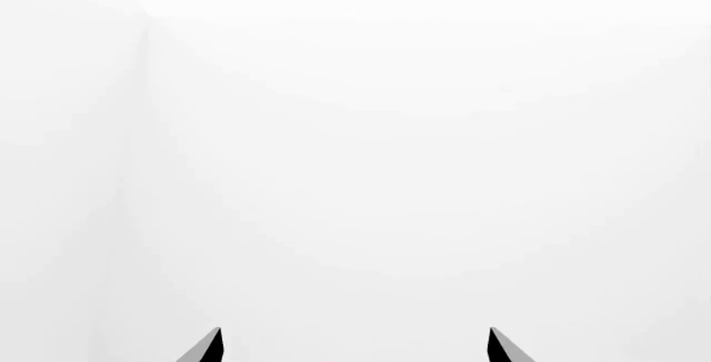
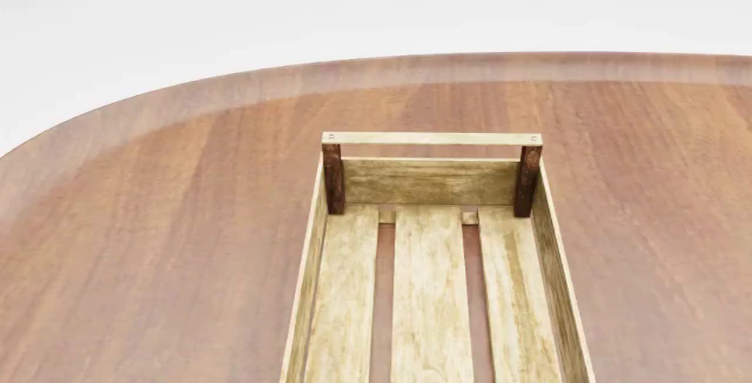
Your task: Pick up the cream cheese and put it in the tray.
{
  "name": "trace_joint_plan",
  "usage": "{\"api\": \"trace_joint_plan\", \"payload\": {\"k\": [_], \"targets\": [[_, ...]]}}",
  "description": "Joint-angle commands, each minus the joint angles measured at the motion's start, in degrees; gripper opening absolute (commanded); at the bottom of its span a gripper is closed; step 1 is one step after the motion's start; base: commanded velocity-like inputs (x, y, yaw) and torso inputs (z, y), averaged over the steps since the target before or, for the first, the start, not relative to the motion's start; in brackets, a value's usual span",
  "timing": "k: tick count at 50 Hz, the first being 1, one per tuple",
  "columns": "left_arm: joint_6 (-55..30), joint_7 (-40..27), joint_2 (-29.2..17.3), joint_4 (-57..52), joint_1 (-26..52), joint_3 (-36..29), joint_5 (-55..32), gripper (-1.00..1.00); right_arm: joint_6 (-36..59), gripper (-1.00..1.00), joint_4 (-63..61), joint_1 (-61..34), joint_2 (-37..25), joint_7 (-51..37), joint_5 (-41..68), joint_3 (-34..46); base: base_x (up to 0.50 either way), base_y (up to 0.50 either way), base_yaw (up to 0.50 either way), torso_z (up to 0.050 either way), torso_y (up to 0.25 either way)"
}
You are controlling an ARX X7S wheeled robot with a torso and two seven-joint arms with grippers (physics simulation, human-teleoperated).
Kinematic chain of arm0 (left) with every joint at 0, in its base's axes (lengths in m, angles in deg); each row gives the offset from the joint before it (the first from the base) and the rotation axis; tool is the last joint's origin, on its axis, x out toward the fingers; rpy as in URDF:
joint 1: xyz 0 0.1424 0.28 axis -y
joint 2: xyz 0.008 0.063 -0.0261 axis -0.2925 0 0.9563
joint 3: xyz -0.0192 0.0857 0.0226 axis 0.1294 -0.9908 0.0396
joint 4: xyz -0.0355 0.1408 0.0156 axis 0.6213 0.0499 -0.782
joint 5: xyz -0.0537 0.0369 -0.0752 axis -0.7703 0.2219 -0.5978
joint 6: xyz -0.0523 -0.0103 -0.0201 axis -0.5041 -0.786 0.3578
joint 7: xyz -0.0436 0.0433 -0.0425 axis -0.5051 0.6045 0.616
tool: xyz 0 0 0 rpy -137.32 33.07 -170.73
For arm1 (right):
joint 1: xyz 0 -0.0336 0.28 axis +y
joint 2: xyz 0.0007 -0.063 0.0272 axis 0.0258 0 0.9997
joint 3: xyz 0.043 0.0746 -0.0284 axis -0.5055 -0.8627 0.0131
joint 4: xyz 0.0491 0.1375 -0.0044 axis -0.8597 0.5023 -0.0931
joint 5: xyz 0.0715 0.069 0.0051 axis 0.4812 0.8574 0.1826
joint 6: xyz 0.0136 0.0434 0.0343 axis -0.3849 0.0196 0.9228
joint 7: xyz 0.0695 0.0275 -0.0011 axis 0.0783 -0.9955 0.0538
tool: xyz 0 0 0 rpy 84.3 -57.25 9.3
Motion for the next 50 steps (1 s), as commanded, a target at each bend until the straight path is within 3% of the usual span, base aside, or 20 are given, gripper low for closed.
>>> {"api": "trace_joint_plan", "payload": {"k": [1, 50], "targets": [[0.0, -0.2, -0.2, -0.1, 0.0, -0.1, 0.0, 1.0, 0.1, 1.0, 2.9, -1.3, -0.4, 0.7, 0.4, 0.1, 0.0, 0.0, 0.0, 0.0, 0.0], [0.0, -1.2, -0.8, 0.1, 0.2, -0.5, 0.1, 1.0, -0.3, 1.0, 14.0, -5.7, -2.2, 3.8, 2.9, -1.3, 0.0, 0.0, 0.0, 0.0, 0.0]]}}
